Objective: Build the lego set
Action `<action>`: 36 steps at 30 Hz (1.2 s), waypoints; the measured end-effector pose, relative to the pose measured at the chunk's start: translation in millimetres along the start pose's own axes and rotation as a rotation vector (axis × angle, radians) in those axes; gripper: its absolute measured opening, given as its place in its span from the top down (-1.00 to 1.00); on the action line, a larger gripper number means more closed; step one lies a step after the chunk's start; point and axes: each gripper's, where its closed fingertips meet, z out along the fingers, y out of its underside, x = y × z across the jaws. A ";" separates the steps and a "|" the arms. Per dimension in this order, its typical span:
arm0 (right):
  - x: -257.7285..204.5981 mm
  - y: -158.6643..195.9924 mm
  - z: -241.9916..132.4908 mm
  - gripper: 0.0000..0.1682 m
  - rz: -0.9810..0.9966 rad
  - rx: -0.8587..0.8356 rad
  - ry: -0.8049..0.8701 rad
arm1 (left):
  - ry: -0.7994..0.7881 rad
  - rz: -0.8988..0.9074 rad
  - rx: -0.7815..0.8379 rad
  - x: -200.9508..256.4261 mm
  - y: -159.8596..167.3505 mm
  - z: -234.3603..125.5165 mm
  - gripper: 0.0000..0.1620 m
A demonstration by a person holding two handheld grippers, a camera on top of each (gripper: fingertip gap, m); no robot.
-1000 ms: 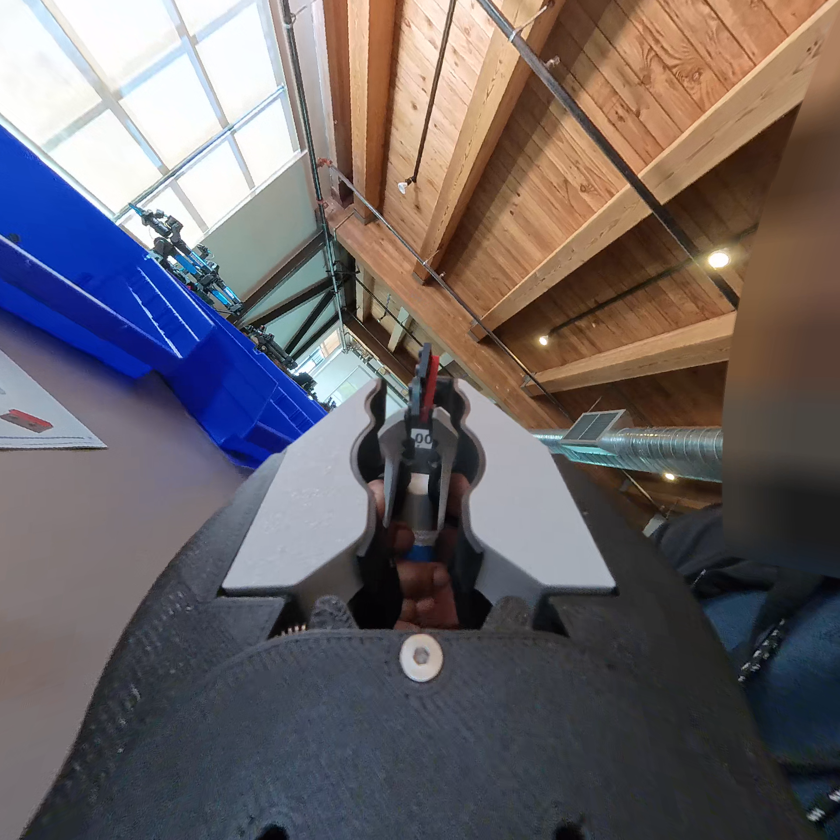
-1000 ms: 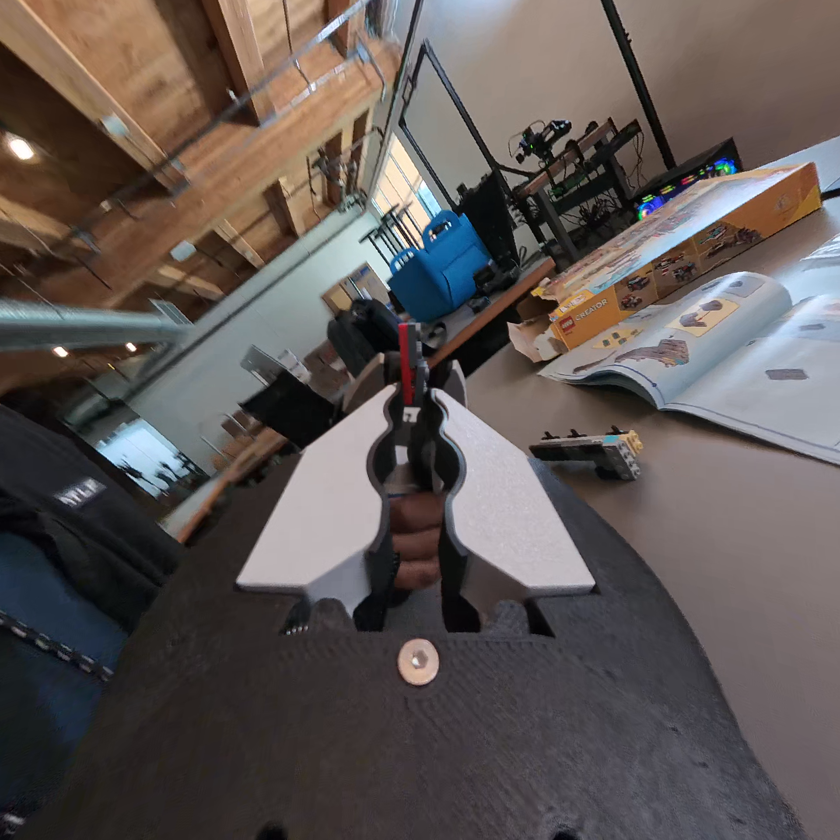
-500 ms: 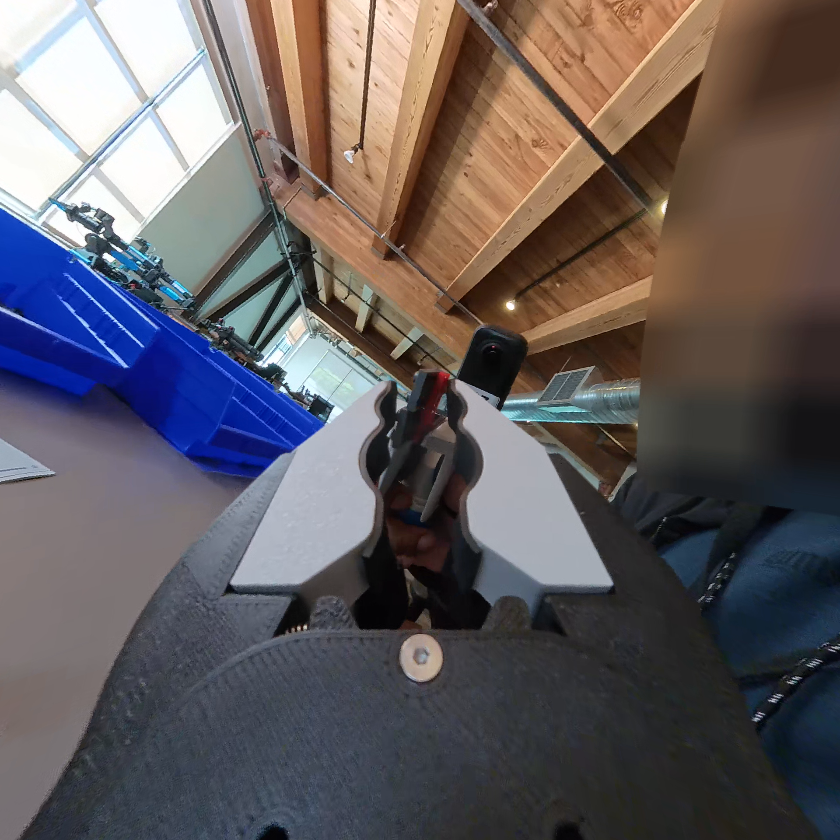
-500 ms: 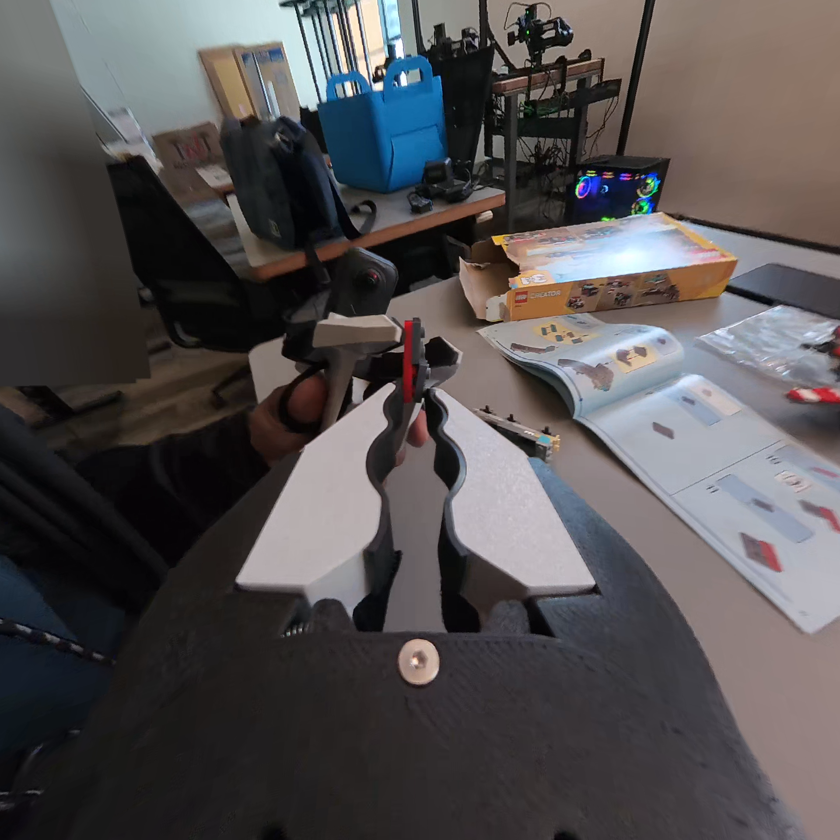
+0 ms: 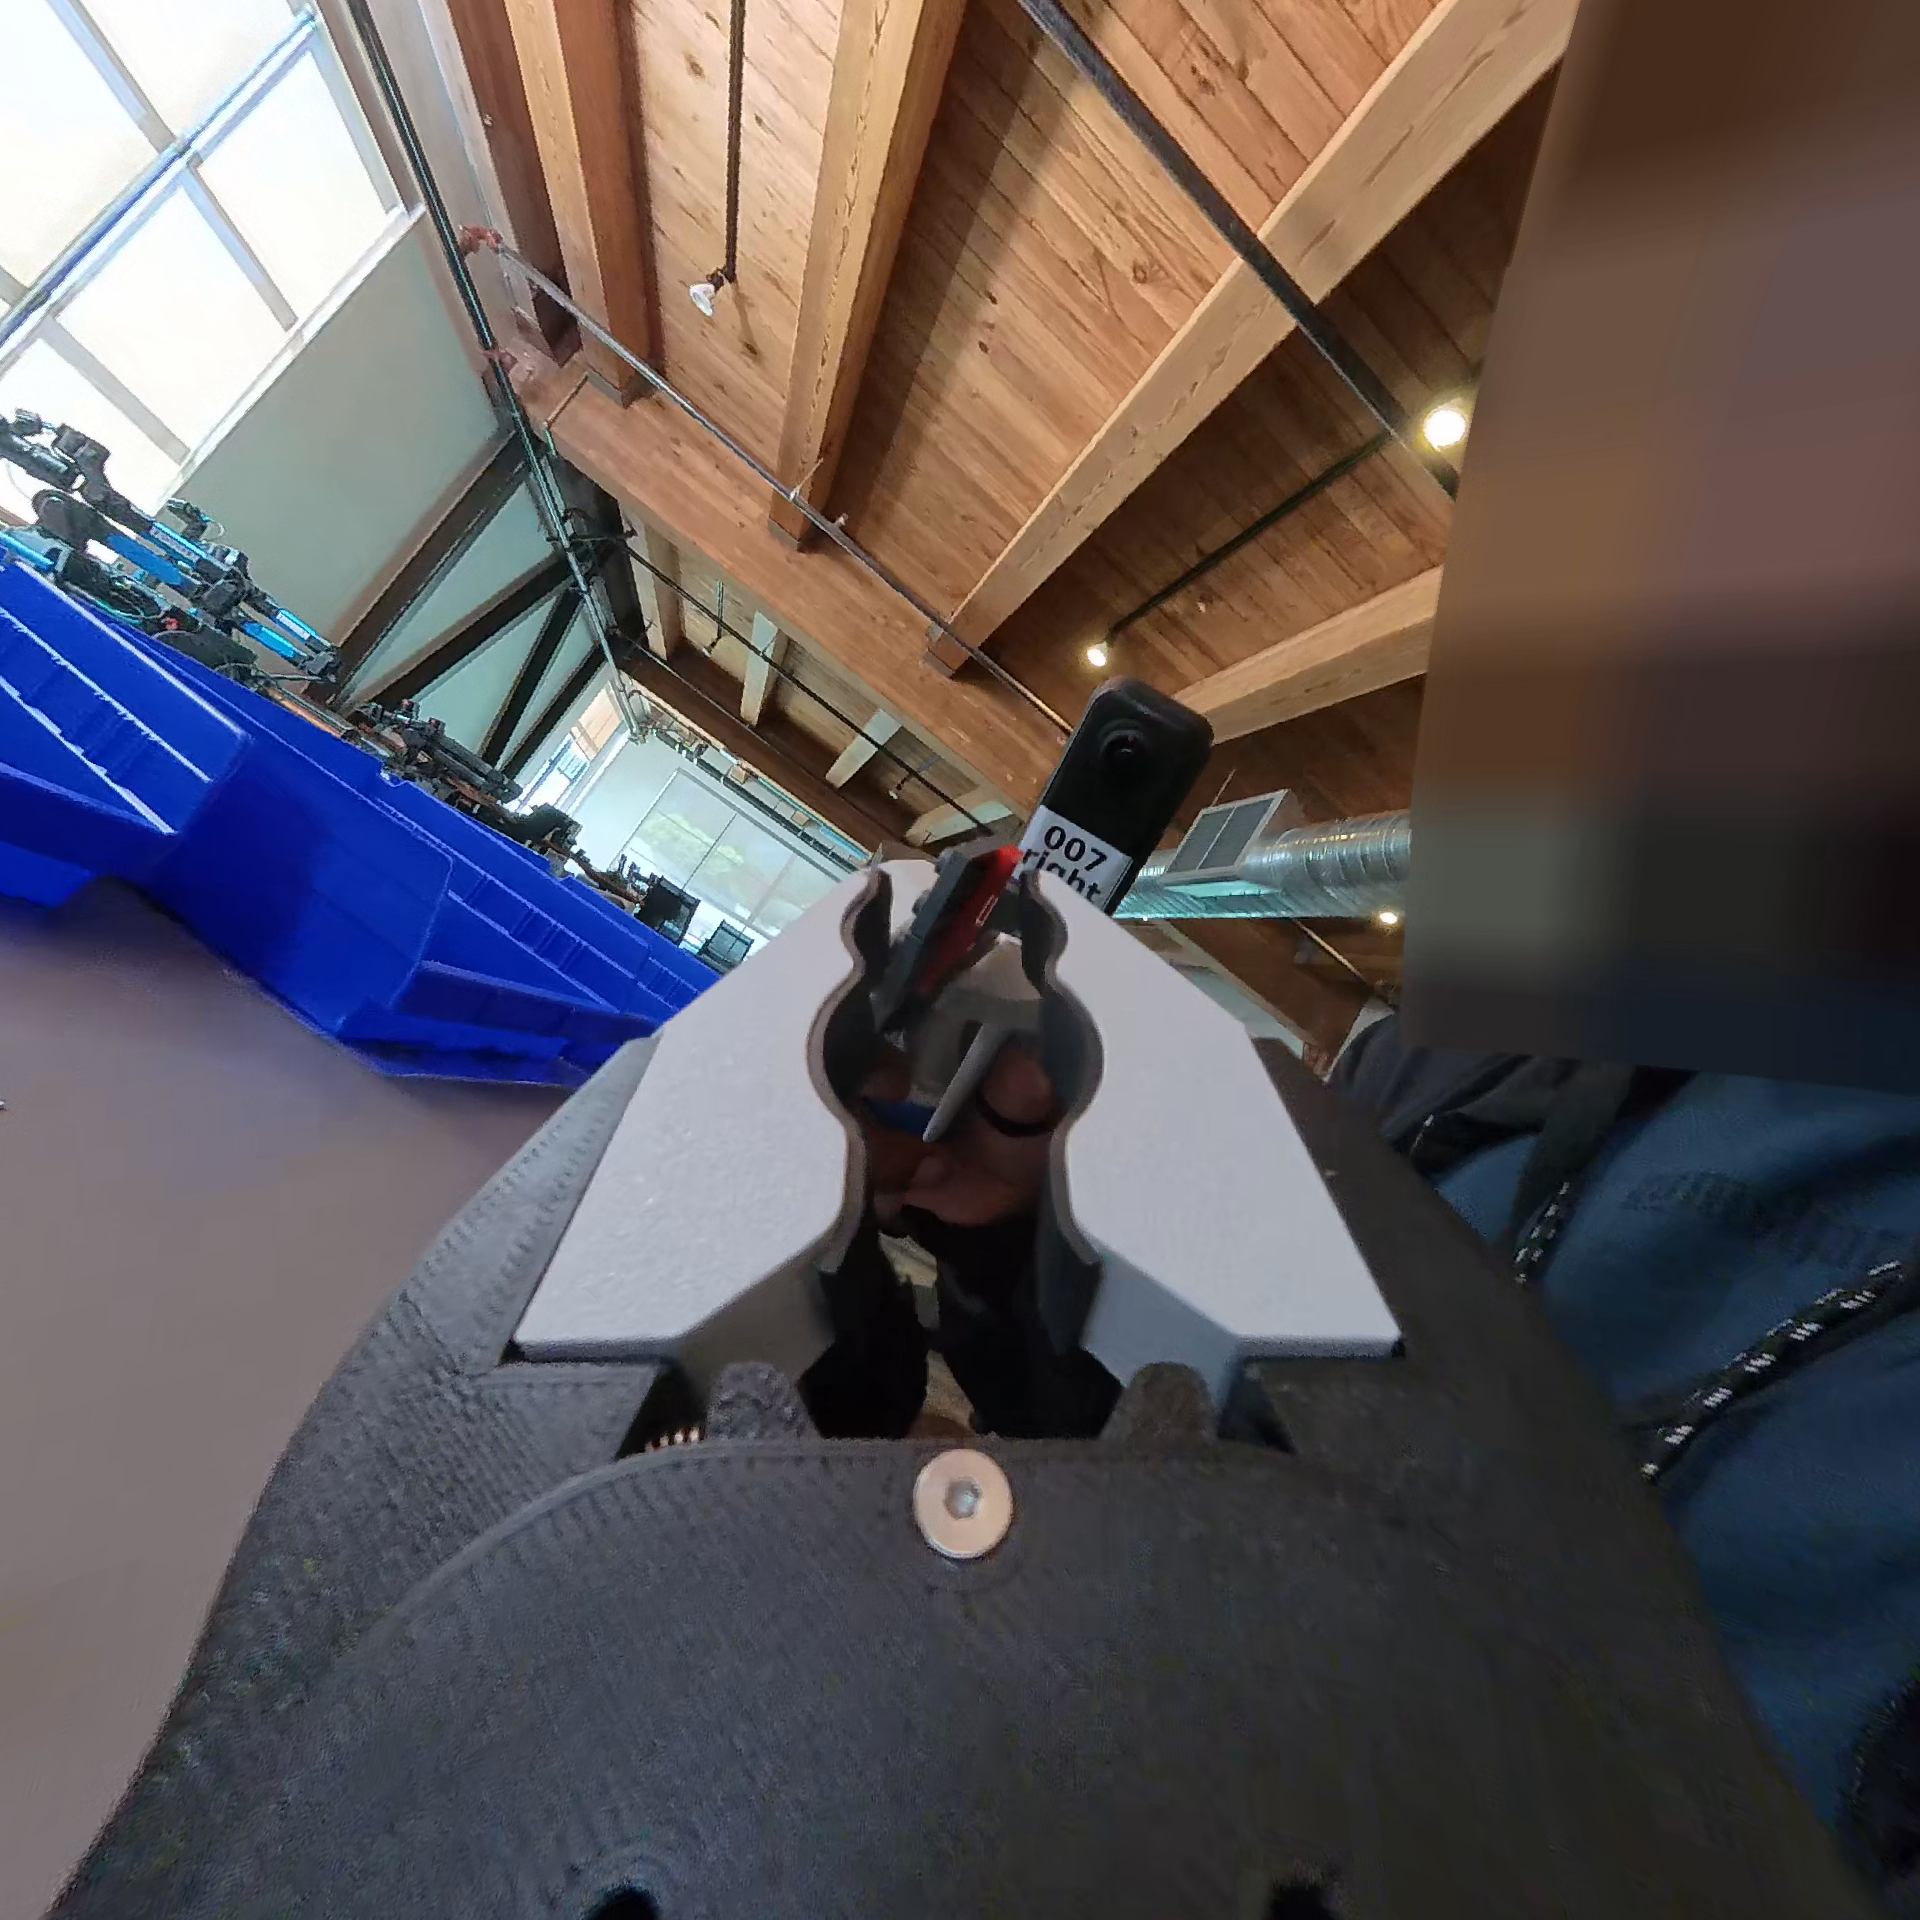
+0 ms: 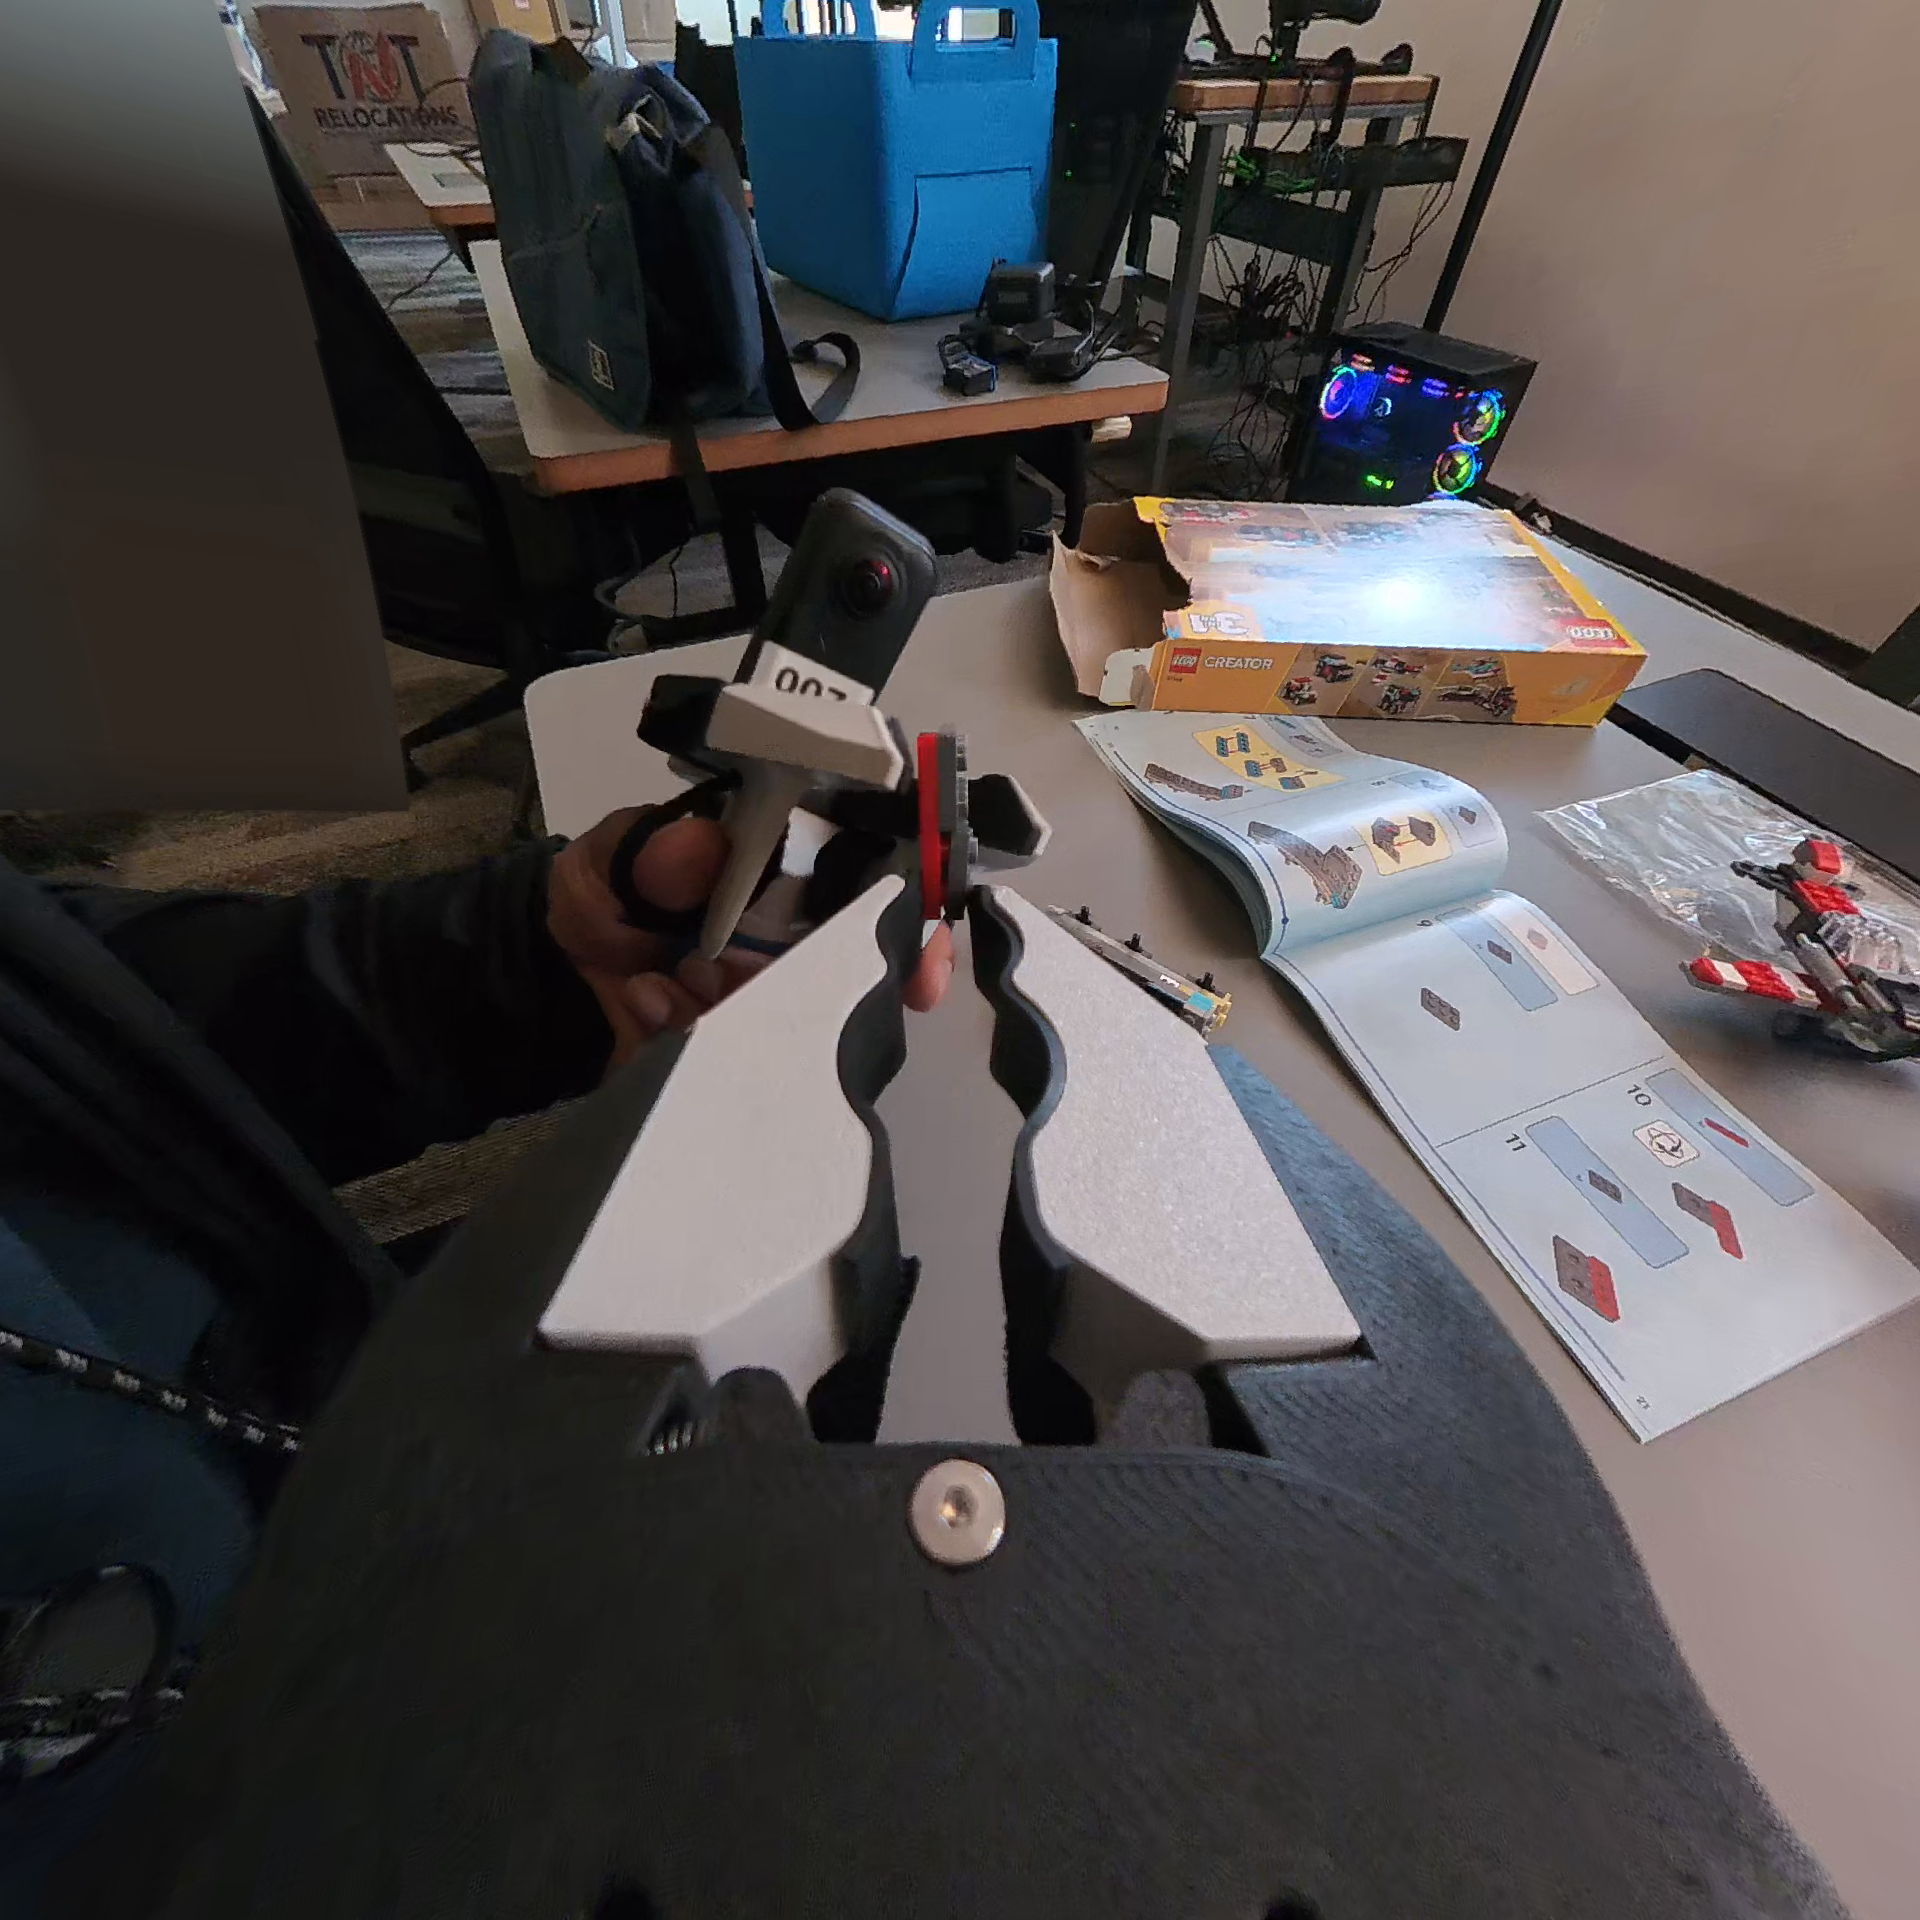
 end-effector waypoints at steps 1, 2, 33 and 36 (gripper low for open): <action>-0.7 -0.3 0.1 0.89 -0.001 -0.001 -0.002 | 0.002 0.008 -0.009 1.2 0.7 -0.4 0.70; -1.3 -0.7 0.2 0.89 -0.001 -0.002 -0.004 | 0.004 0.015 -0.017 2.3 1.1 -0.8 0.69; -16.9 -14.8 0.9 0.87 -0.020 0.003 -0.070 | 0.087 0.057 0.021 13.7 -1.6 -0.9 0.90; -14.9 -16.6 0.9 0.87 -0.003 0.026 -0.061 | 0.082 0.056 0.036 13.4 -3.8 0.0 0.89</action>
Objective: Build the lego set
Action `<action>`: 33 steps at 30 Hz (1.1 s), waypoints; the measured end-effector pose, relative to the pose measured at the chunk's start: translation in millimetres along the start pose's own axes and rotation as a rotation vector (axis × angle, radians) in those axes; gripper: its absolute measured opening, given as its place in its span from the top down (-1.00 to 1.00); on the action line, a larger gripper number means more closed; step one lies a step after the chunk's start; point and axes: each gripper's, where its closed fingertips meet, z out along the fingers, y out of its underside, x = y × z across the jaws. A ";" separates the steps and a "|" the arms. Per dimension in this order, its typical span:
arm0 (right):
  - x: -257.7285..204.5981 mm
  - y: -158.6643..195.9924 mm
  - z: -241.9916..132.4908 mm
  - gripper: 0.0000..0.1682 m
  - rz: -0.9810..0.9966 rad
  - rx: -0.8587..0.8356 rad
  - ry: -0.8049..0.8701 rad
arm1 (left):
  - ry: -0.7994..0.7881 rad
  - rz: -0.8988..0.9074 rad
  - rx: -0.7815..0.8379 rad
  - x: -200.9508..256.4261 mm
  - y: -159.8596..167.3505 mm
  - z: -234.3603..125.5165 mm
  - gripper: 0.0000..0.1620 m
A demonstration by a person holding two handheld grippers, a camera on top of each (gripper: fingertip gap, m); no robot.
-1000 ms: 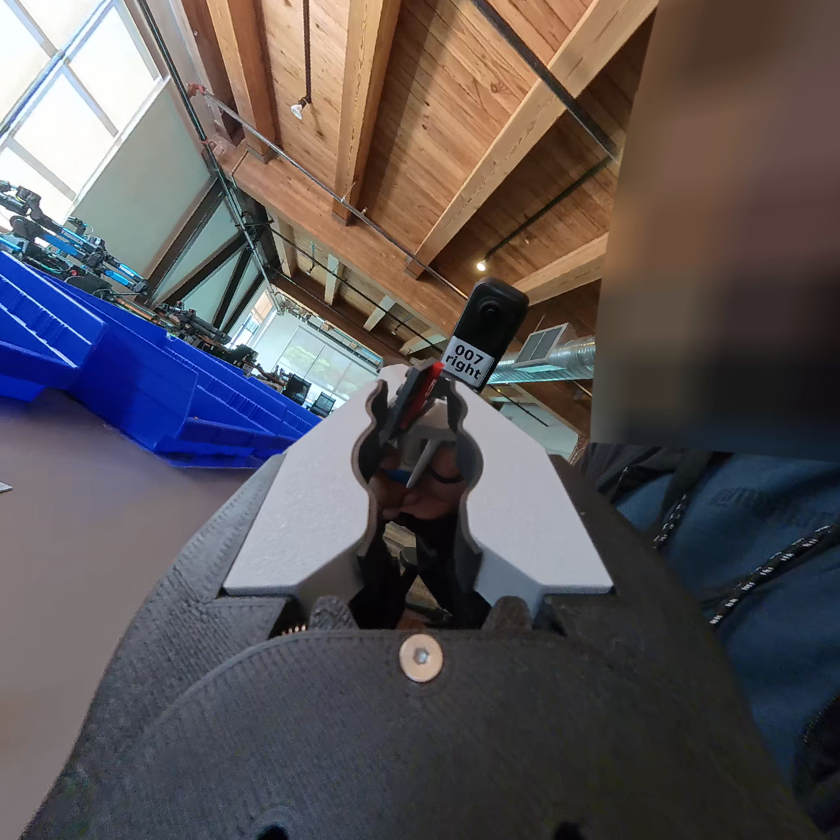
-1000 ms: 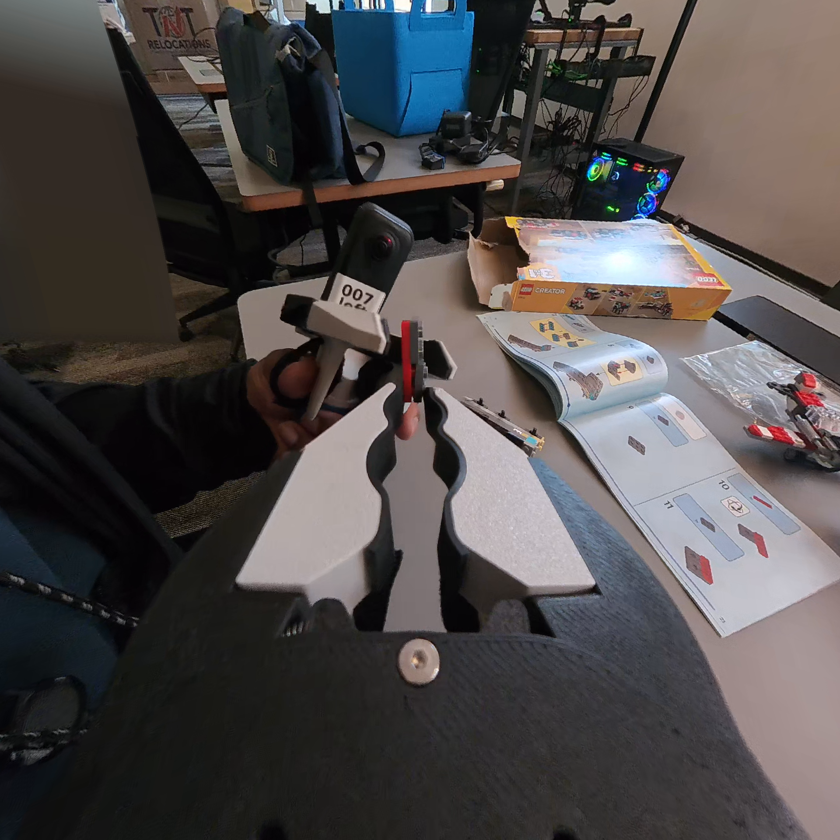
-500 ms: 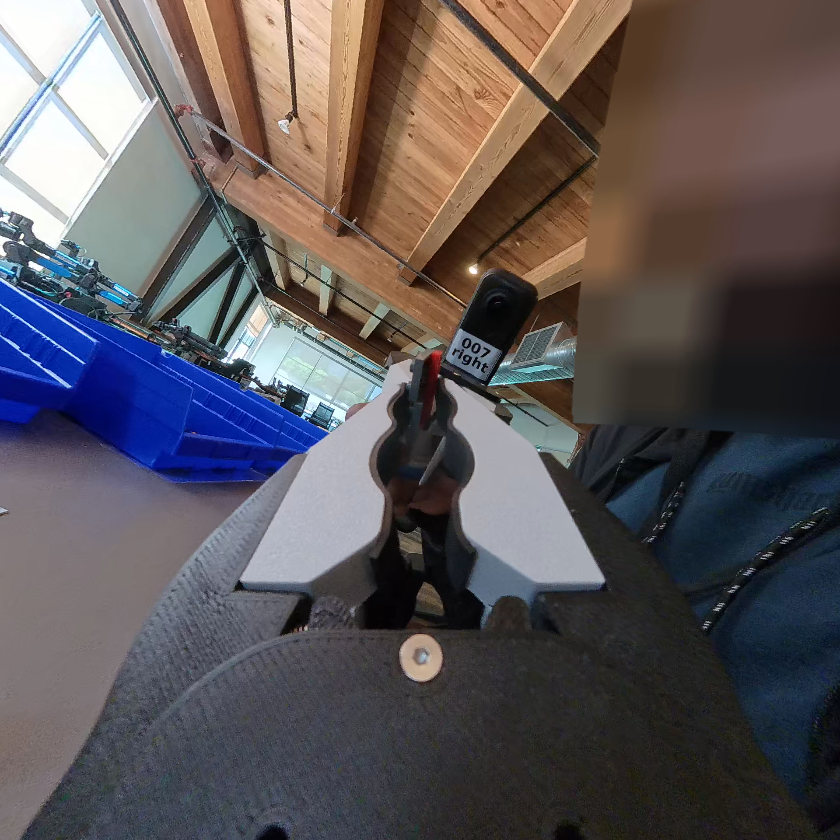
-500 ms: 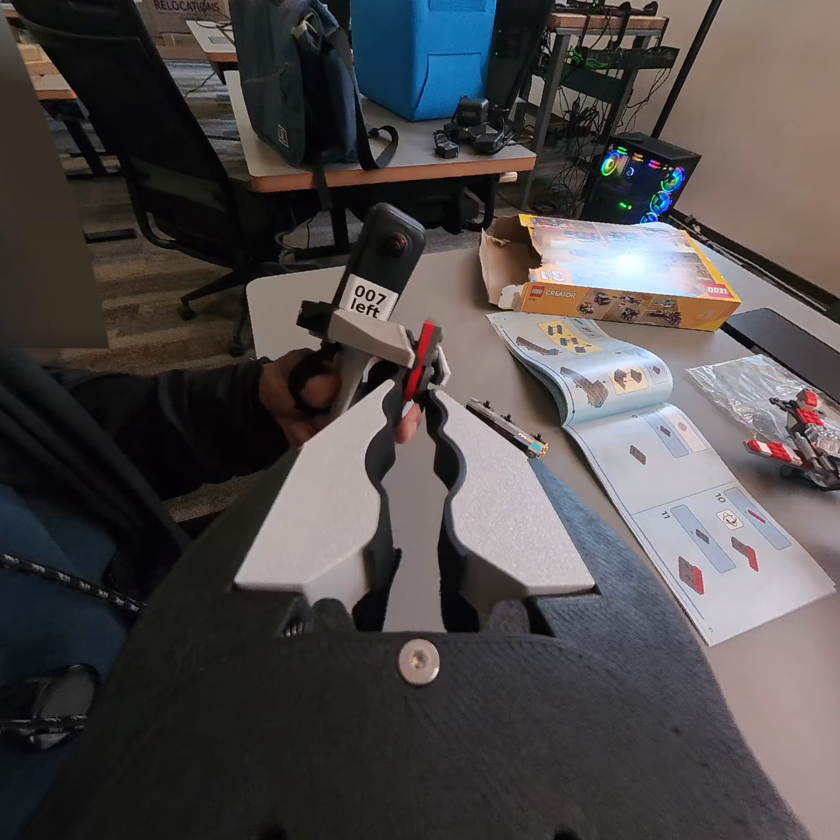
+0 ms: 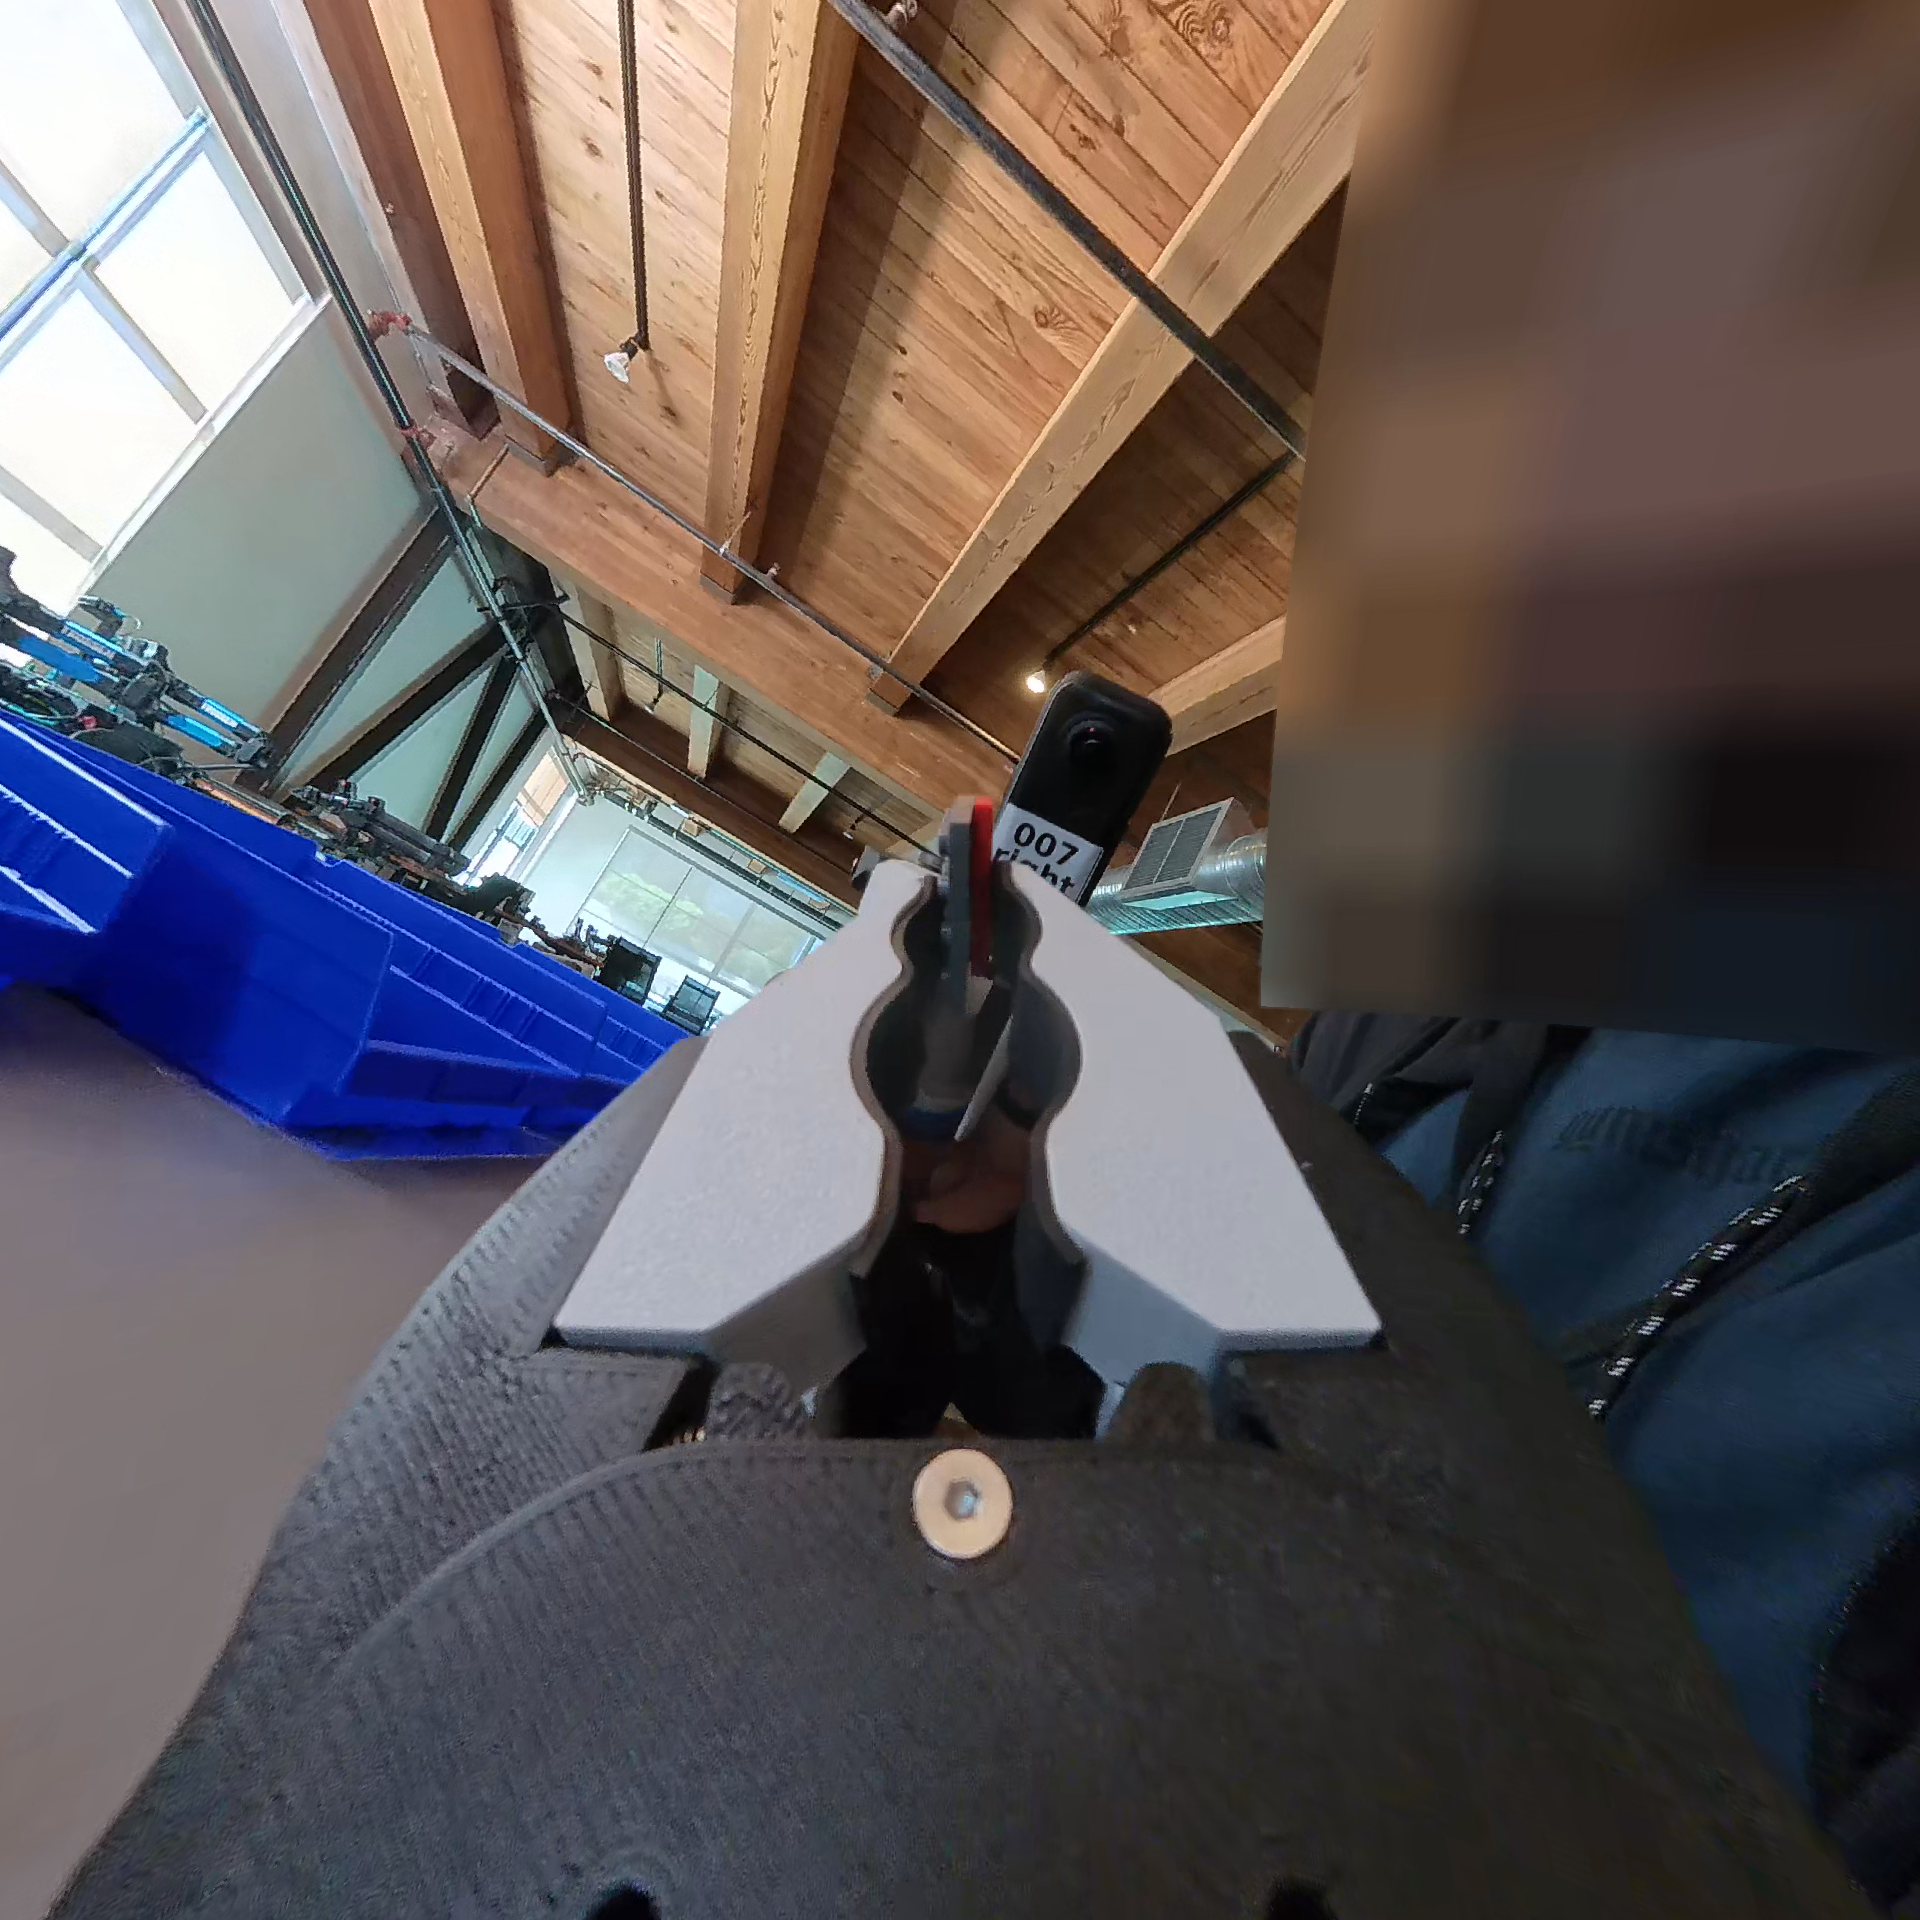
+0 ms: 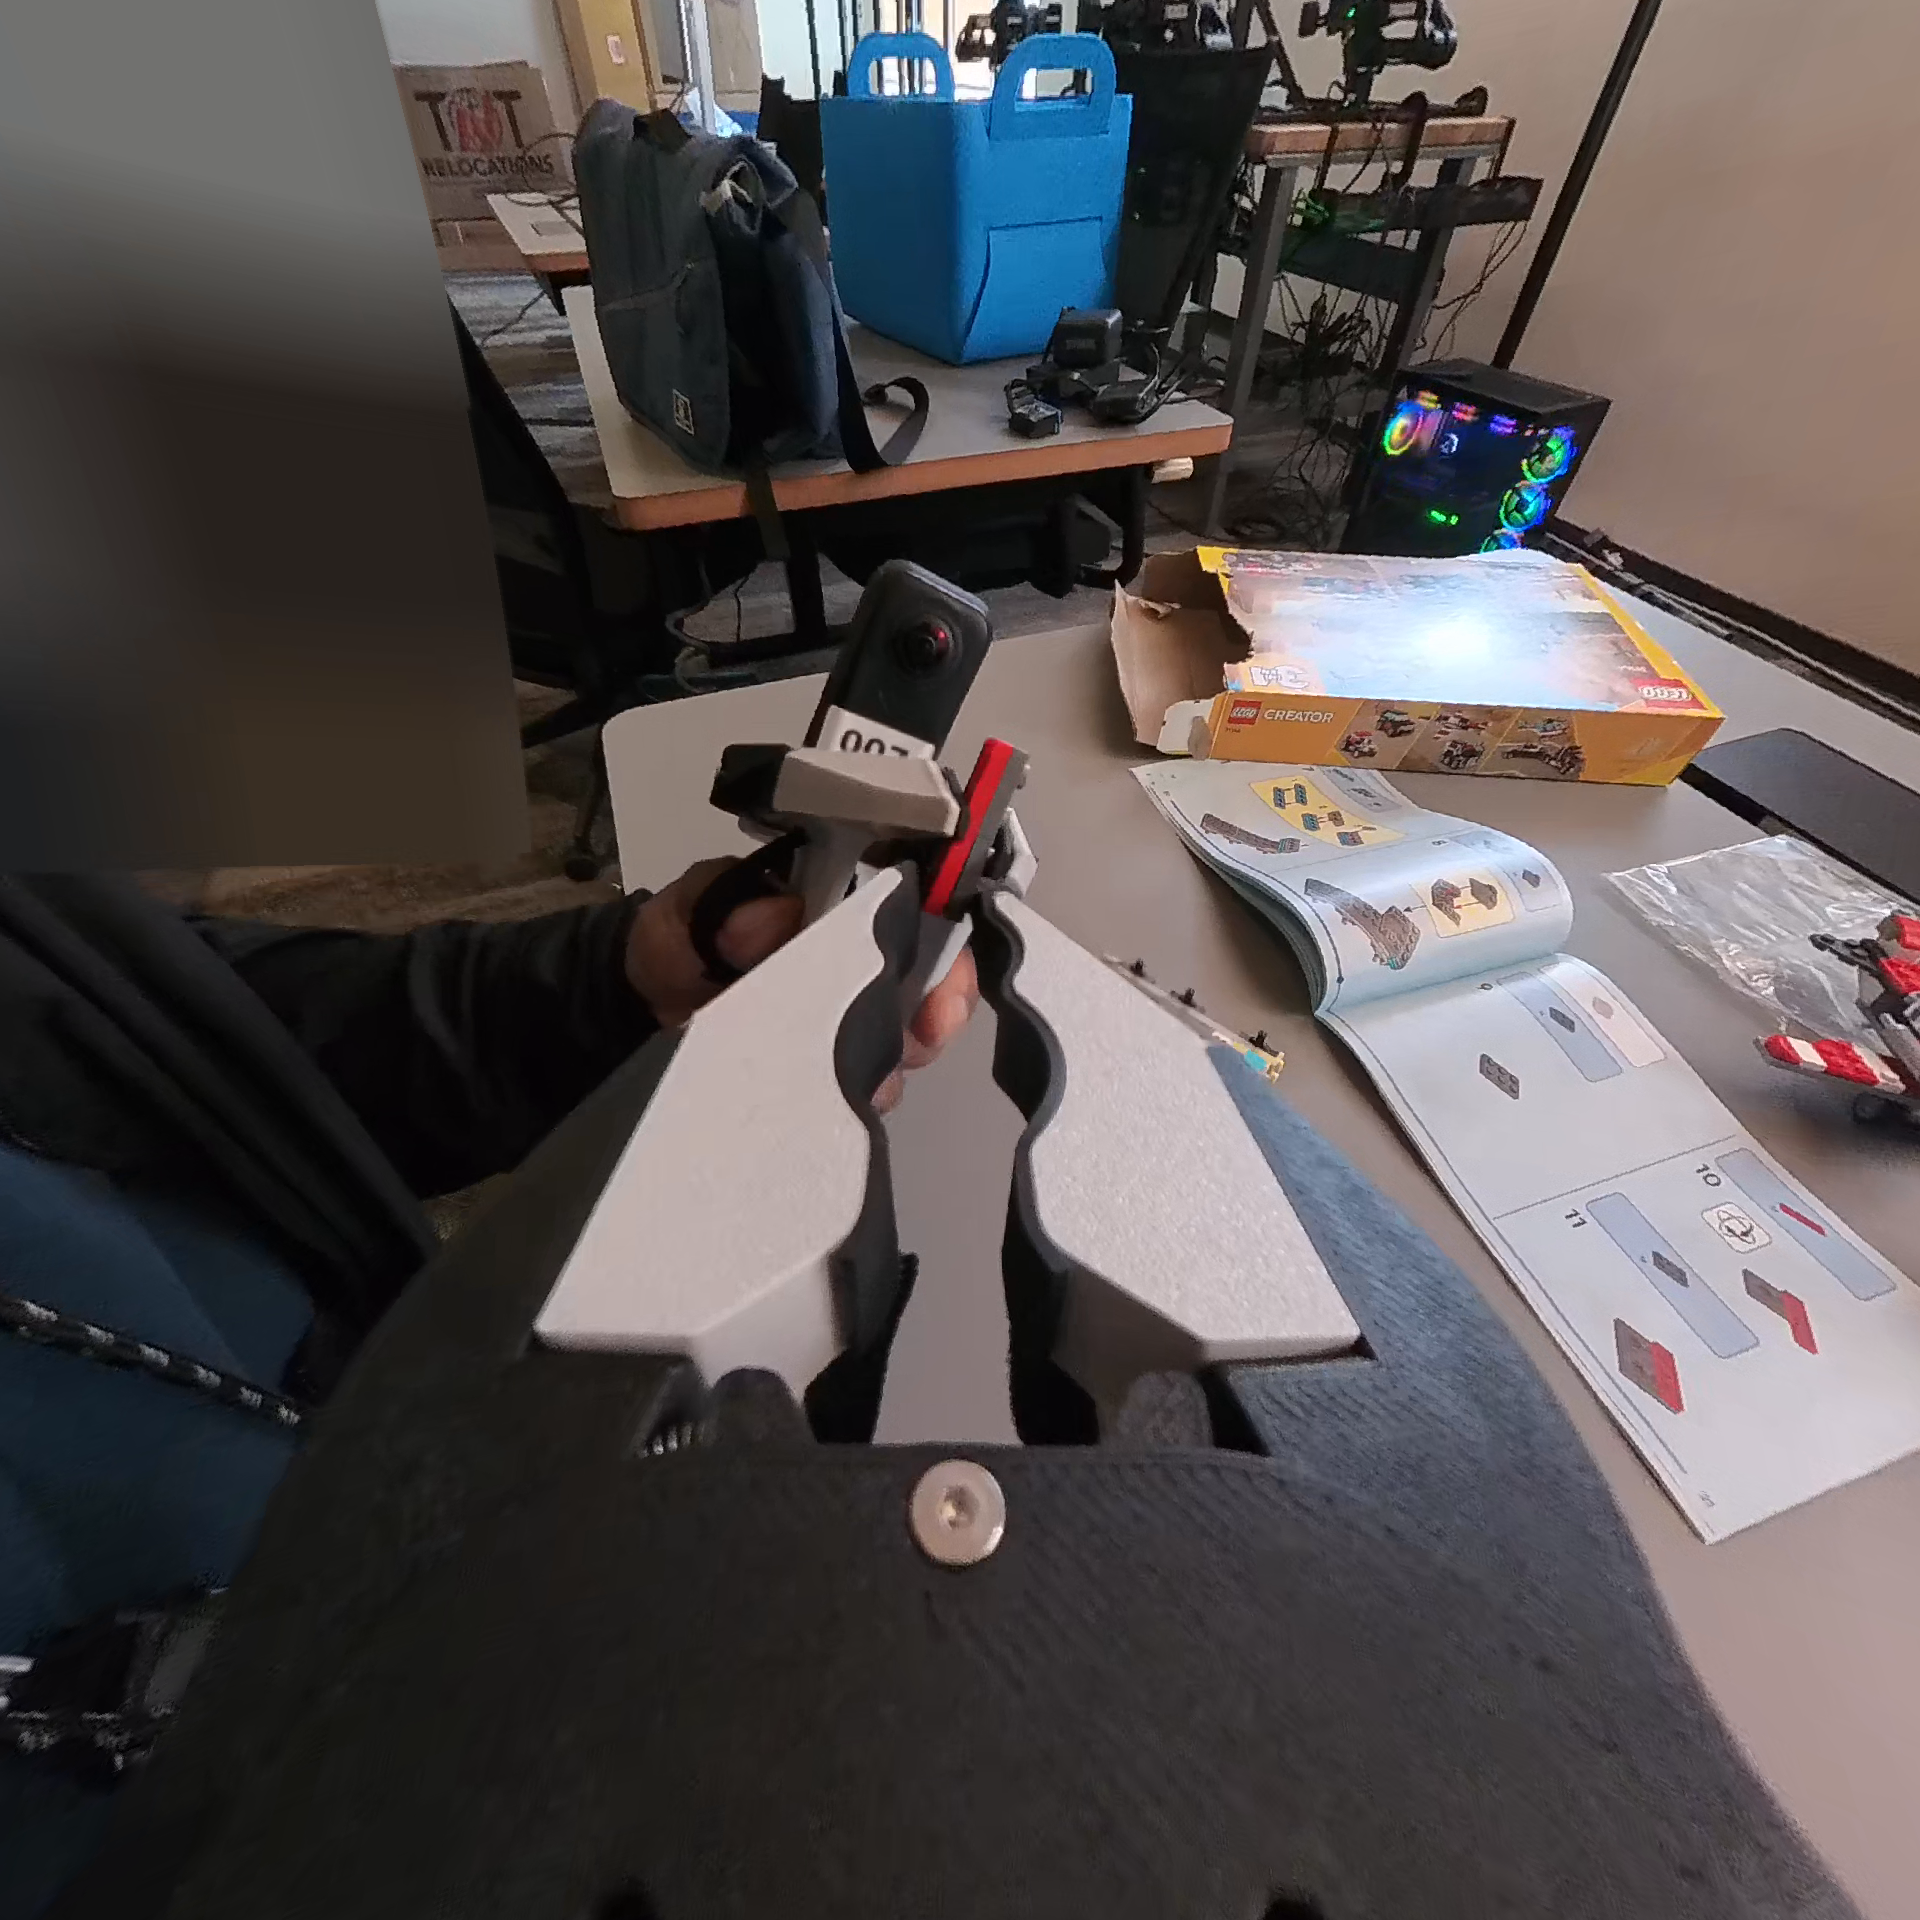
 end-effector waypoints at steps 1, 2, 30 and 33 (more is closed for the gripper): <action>0.9 -0.7 0.1 0.87 0.005 0.008 0.005 | 0.000 0.001 0.009 -0.2 -0.9 0.4 0.89; 1.7 -1.5 0.1 0.87 0.008 0.018 0.012 | -0.001 0.005 0.022 -0.5 -2.2 0.7 0.89; -13.6 -21.2 -5.4 0.91 0.026 0.162 0.023 | 0.113 0.069 0.066 24.3 -5.5 3.4 0.90; -14.2 -20.8 -5.5 0.91 0.011 0.152 0.030 | 0.115 0.071 0.062 25.0 -4.9 3.5 0.89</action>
